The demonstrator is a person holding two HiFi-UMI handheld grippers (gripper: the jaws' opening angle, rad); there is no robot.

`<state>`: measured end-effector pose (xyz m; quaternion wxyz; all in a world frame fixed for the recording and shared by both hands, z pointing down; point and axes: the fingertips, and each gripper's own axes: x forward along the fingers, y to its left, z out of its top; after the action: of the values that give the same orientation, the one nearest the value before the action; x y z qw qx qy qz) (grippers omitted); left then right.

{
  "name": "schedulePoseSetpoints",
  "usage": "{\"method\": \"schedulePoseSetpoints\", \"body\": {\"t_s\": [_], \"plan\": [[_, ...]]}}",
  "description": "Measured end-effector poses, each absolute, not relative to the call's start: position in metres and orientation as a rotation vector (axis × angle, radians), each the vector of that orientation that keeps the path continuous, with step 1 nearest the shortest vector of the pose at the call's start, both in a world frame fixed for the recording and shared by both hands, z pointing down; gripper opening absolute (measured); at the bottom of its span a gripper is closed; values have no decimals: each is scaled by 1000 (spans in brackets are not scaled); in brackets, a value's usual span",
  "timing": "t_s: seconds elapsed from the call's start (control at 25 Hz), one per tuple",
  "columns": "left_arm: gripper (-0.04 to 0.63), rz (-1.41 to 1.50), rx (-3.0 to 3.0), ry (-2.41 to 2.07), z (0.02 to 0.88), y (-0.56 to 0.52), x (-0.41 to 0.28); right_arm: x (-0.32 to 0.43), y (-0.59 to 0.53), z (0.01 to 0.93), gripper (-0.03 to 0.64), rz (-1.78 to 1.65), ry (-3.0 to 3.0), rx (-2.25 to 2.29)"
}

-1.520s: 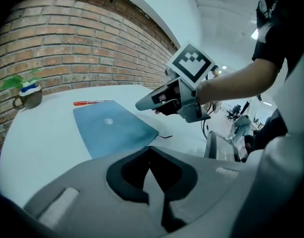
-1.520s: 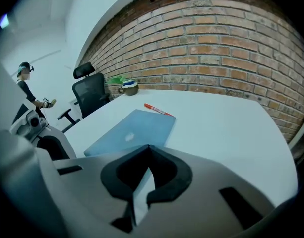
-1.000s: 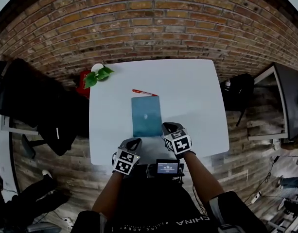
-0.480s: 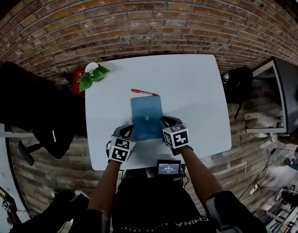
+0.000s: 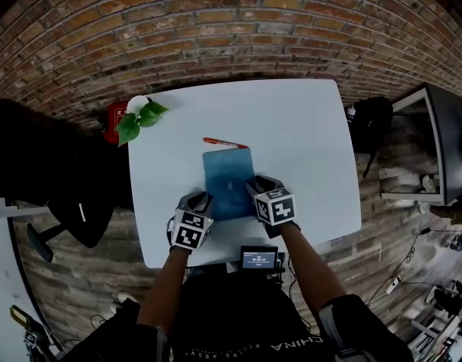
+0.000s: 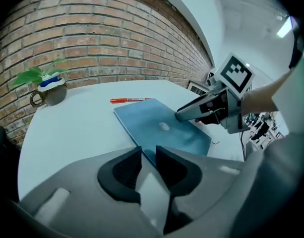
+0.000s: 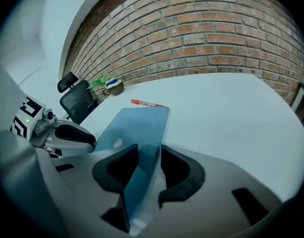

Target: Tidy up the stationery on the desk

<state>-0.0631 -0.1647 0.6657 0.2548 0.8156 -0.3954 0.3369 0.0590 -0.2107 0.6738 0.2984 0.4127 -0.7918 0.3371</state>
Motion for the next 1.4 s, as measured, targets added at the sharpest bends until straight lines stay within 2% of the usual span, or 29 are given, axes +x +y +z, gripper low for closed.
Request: {"method": "schedulePoseSetpoints", "body": {"t_s": [0.68, 1.08, 1.4], "plan": [[75, 949, 2215, -1086, 669, -165, -60, 60, -209, 666, 92, 978, -2126, 1113], [72, 975, 2204, -1113, 669, -163, -63, 56, -207, 630, 55, 891, -2180, 1111], [67, 1000, 2206, -1148, 668, -159, -66, 41, -202, 600, 51, 783, -2231, 1076]]}}
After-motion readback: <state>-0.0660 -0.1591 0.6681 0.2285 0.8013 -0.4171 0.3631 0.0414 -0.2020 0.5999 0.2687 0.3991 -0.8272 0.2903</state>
